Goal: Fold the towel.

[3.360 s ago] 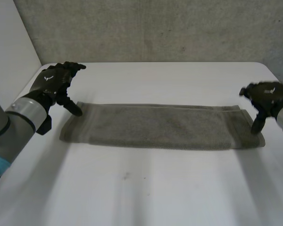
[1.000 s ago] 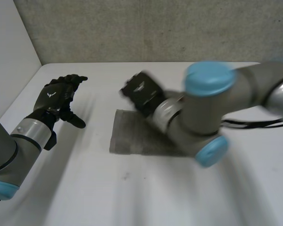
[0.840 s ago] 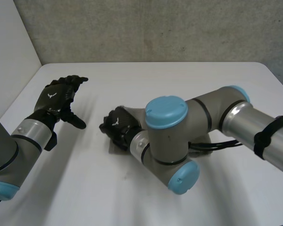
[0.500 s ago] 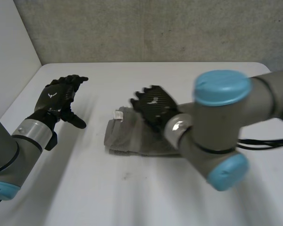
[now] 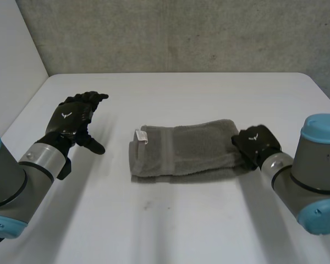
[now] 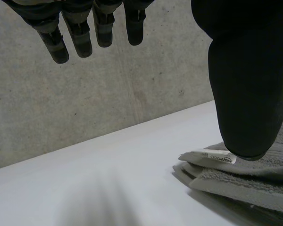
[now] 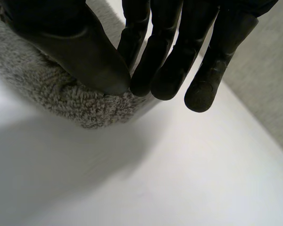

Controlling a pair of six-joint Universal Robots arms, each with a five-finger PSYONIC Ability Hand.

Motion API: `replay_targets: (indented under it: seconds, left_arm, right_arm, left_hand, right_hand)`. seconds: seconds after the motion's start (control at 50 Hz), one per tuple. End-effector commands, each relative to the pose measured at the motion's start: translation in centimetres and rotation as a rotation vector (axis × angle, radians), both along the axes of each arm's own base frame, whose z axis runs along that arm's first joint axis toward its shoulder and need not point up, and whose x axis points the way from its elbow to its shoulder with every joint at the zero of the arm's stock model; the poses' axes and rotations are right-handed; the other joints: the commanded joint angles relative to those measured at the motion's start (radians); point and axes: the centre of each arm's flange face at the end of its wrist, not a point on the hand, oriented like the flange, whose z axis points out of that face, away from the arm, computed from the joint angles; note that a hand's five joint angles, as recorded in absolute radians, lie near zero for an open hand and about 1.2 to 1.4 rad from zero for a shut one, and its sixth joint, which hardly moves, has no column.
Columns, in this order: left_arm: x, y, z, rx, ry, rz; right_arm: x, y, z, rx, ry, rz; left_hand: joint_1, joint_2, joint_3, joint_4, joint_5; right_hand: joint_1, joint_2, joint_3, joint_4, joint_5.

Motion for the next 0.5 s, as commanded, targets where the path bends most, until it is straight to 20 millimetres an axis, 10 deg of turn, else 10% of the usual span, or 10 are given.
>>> replay_targets:
  seconds: [0.02,0.14,0.24,0.38,0.5]
  left_arm:
    - [0.0,0.1,0.4,-0.011,0.003,-0.001]
    - [-0.1,0.0,1.2,-0.035,0.01,-0.003]
    - [-0.3,-0.3,3.2,-0.099,0.026,-0.004]
    - [-1.1,-0.9,6.3,-0.154,0.088,-0.006]
    - [-1.7,-1.2,7.7,-0.095,0.156,0.032]
  right_arm:
    - [2.9,-0.6,3.1,-0.155,0.032,0.101]
    - [11.9,4.6,5.4,-0.306,-0.017,0.398]
    - [17.9,10.2,2.8,-0.302,-0.001,0.724]
    - [19.4,12.2,0.4,-0.171,0.052,0.806]
    - [18.1,10.1,4.4,-0.174,-0.015,0.616]
  left_hand:
    - [-0.001,0.01,0.009,0.01,-0.029]
    - [-0.001,0.01,0.009,0.01,-0.029]
    - [-0.001,0.01,0.009,0.01,-0.029]
    - [-0.004,0.007,0.006,0.007,-0.032]
    - [-0.001,0.01,0.009,0.01,-0.029]
  right_hand:
    - [0.104,0.059,0.059,0.055,0.053]
    - [0.104,0.059,0.059,0.055,0.053]
    - [0.104,0.059,0.059,0.055,0.053]
    - [0.104,0.059,0.059,0.055,0.053]
    - [-0.043,-0.089,-0.088,-0.092,-0.094]
